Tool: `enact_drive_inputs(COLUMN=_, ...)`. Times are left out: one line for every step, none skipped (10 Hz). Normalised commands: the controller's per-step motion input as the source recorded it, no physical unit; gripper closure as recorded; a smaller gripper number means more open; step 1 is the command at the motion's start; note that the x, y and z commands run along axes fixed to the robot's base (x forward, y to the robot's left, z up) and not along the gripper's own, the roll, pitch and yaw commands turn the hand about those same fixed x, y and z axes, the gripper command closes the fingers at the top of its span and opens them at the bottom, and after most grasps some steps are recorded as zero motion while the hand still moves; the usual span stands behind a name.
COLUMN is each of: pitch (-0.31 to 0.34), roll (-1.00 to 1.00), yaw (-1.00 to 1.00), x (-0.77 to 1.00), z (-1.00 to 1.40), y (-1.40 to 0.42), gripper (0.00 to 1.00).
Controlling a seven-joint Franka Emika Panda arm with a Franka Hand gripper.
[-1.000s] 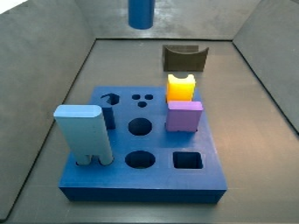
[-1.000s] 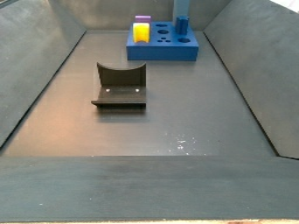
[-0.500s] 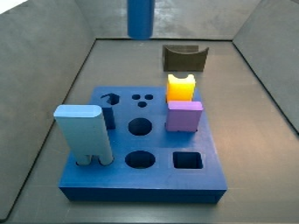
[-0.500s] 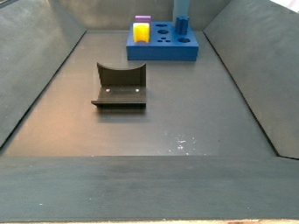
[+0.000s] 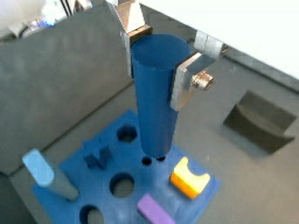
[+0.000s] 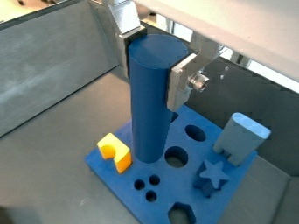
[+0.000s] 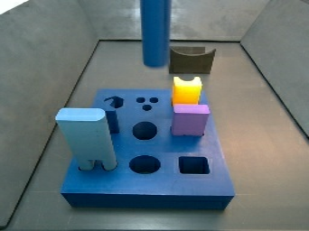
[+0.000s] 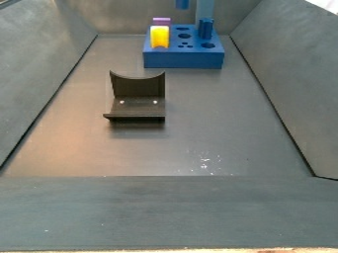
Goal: Pick up the round object. Move up. Place the round object on the fixture. Regrasp the round object. Move to above the board. Insert the round object.
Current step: Insert the round object.
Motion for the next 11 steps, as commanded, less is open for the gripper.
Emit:
enact_drive_inputs(pitch=-0.140, roll=-0.04, yaw=0.00, x=0.07, z=-0.55, y=-0.27, gripper=1.00)
enact_drive_inputs(pitch=-0.097, roll=-0.03, yaw=0.00, x=0.02, z=-0.56, y=-0.26, gripper=1.00)
enact_drive_inputs(pitch=-0.096, roll=0.00, yaw=0.03, x=0.00, z=-0.48, y=-0.27, gripper=1.00)
enact_drive_inputs(pitch=-0.083, roll=0.00, yaw=0.03, x=-0.01, z=-0.41, y=-0.29, gripper=1.00)
enact_drive_inputs(pitch=-0.026, roll=0.08, yaw=0.10, x=-0.11, z=-0.32, y=-0.35, gripper=1.00)
enact_drive_inputs(pitch=0.000, roll=0.15, yaw=0.15, x=-0.13, z=-0.27, y=-0.35, gripper=1.00)
enact_drive_inputs(pitch=0.000, roll=0.17, yaw=0.12, x=-0.14, z=-0.26, y=-0.31, gripper=1.00)
enact_drive_inputs(pitch=0.000, roll=0.14, yaw=0.09, x=-0.11, z=-0.25, y=-0.25, gripper=1.00)
enact_drive_inputs(pitch=0.000, roll=0.07, yaw=0.04, x=-0.07, z=-0.29, y=-0.17, gripper=1.00)
enact_drive_inputs(pitch=-0.019, roll=0.05, yaw=0.03, x=-0.06, z=-0.31, y=-0.16, gripper=1.00)
enact_drive_inputs(pitch=-0.037, roll=0.02, yaw=0.02, x=-0.04, z=-0.29, y=-0.13, gripper=1.00)
